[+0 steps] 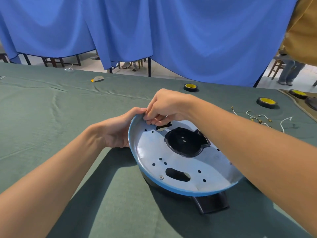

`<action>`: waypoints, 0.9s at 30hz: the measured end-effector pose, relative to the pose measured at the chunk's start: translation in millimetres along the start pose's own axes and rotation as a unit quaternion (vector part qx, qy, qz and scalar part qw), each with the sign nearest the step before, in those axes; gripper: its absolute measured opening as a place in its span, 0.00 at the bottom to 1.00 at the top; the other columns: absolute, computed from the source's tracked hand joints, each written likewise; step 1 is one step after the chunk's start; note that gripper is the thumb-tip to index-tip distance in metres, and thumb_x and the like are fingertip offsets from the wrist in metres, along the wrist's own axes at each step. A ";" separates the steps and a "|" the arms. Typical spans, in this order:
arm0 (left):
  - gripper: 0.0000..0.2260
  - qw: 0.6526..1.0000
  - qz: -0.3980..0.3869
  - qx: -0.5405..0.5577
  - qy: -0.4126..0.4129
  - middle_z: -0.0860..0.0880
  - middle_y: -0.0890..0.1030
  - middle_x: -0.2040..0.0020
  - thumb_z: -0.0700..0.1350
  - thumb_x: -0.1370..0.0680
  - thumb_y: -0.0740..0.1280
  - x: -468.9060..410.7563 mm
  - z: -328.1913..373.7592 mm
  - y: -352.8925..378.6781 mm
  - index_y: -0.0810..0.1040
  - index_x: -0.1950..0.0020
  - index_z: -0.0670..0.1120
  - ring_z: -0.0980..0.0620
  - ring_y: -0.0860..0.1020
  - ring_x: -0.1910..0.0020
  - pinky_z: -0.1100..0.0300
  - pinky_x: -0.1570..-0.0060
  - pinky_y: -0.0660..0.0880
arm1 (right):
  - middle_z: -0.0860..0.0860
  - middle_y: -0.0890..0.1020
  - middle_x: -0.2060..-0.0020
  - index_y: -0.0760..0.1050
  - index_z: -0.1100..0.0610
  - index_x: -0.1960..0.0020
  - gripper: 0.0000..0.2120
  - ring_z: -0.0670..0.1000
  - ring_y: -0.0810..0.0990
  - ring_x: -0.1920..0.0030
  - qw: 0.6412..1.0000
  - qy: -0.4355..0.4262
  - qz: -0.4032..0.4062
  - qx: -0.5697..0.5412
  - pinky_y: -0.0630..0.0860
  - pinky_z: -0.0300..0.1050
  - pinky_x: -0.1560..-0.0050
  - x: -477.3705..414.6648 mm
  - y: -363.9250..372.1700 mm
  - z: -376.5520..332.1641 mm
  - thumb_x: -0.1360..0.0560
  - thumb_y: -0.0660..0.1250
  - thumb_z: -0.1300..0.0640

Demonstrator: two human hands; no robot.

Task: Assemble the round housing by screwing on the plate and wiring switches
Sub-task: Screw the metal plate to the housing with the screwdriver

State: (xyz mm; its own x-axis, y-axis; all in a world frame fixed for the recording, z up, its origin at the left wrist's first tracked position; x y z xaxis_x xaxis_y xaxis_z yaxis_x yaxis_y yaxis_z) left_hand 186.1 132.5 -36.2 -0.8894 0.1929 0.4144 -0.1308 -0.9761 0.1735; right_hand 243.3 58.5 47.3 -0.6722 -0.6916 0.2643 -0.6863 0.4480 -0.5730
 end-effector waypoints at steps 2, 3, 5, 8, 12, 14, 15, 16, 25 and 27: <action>0.23 1.000 -0.010 -0.008 -0.014 0.45 0.85 0.55 0.64 0.25 0.64 -5.3 1.8 -0.9 0.87 0.53 0.45 0.49 0.83 0.59 0.57 0.59 0.80 | 0.60 0.83 0.61 0.81 0.69 0.51 0.06 0.51 0.80 0.66 1.000 -0.012 0.002 0.002 0.81 0.38 0.64 -4.6 -4.7 1.8 0.27 0.70 0.67; 0.24 1.000 -0.014 -0.012 -0.020 0.45 0.85 0.55 0.65 0.25 0.65 -7.7 2.4 -1.5 0.86 0.53 0.45 0.49 0.83 0.60 0.57 0.59 0.80 | 0.60 0.83 0.61 0.82 0.69 0.52 0.06 0.50 0.80 0.66 1.000 -0.017 0.000 0.000 0.81 0.38 0.63 -6.6 -6.7 2.9 0.27 0.70 0.67; 0.24 0.999 -0.027 -0.022 -0.024 0.45 0.85 0.56 0.65 0.27 0.67 -11.0 4.2 -2.0 0.86 0.53 0.45 0.50 0.83 0.60 0.56 0.59 0.80 | 0.60 0.83 0.62 0.82 0.69 0.52 0.06 0.50 0.81 0.67 1.000 -0.023 -0.014 -0.006 0.82 0.38 0.63 -9.7 -9.2 3.6 0.27 0.71 0.68; 0.25 0.999 -0.037 -0.031 -0.025 0.44 0.85 0.56 0.66 0.31 0.72 -14.9 6.4 -4.9 0.86 0.52 0.44 0.49 0.83 0.59 0.56 0.58 0.80 | 0.59 0.84 0.62 0.82 0.68 0.50 0.06 0.48 0.82 0.68 0.999 -0.028 -0.037 0.003 0.82 0.40 0.61 -13.6 -10.8 2.3 0.27 0.70 0.69; 0.25 0.998 -0.032 -0.059 -0.019 0.46 0.84 0.59 0.67 0.33 0.73 -20.6 11.4 -9.2 0.86 0.53 0.46 0.51 0.82 0.62 0.59 0.60 0.79 | 0.61 0.84 0.60 0.81 0.69 0.49 0.07 0.48 0.83 0.70 0.999 -0.033 -0.035 -0.005 0.82 0.40 0.63 -19.6 -15.4 5.2 0.27 0.70 0.68; 0.25 0.997 -0.024 -0.066 -0.011 0.47 0.84 0.58 0.67 0.33 0.73 -23.9 14.3 -13.3 0.86 0.52 0.47 0.52 0.81 0.61 0.60 0.58 0.78 | 0.60 0.84 0.63 0.80 0.69 0.50 0.07 0.48 0.82 0.71 0.999 -0.024 -0.031 -0.017 0.82 0.40 0.62 -22.2 -17.3 9.7 0.27 0.71 0.68; 0.24 0.997 -0.023 -0.069 -0.007 0.48 0.84 0.58 0.67 0.32 0.72 -25.0 15.6 -14.0 0.86 0.52 0.47 0.53 0.81 0.61 0.60 0.58 0.78 | 0.59 0.83 0.65 0.80 0.69 0.51 0.06 0.48 0.81 0.72 0.999 -0.015 -0.032 -0.025 0.83 0.40 0.61 -23.0 -16.8 12.1 0.26 0.70 0.68; 0.24 0.997 -0.021 -0.075 0.001 0.48 0.83 0.59 0.67 0.32 0.72 -26.1 16.7 -15.1 0.86 0.53 0.48 0.53 0.81 0.62 0.60 0.57 0.78 | 0.58 0.82 0.67 0.79 0.69 0.53 0.04 0.48 0.80 0.73 0.999 -0.003 -0.038 -0.032 0.82 0.40 0.61 -24.2 -15.4 14.1 0.26 0.70 0.68; 0.21 0.993 0.004 -0.106 0.042 0.51 0.80 0.64 0.68 0.36 0.74 -27.5 22.8 -19.5 0.84 0.60 0.51 0.57 0.78 0.67 0.65 0.62 0.76 | 0.59 0.78 0.60 0.74 0.67 0.46 0.06 0.50 0.78 0.64 0.995 0.052 -0.033 -0.082 0.80 0.41 0.52 -27.8 -7.1 20.8 0.21 0.62 0.68; 0.23 0.992 0.029 -0.113 0.041 0.49 0.79 0.61 0.69 0.36 0.74 -29.4 22.6 -26.9 0.84 0.58 0.50 0.54 0.77 0.63 0.58 0.52 0.73 | 0.58 0.78 0.61 0.75 0.67 0.47 0.05 0.49 0.77 0.66 0.993 0.040 -0.029 -0.105 0.80 0.41 0.53 -26.8 -10.7 20.0 0.22 0.62 0.68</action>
State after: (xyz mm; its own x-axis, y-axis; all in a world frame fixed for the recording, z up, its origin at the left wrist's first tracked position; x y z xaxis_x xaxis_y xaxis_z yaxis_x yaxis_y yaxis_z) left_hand 225.7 155.3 -32.8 -0.9297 0.1356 0.3426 -0.1644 -0.9848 -0.0563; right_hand 274.2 60.9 30.8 -0.6440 -0.6765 0.3573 -0.7616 0.5229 -0.3828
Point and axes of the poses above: each hand's wrist, its own x-axis away from the middle knuckle, its own y-axis out of the palm, z = x × y, the point moved 9 cm from there along -x, towards the middle knuckle
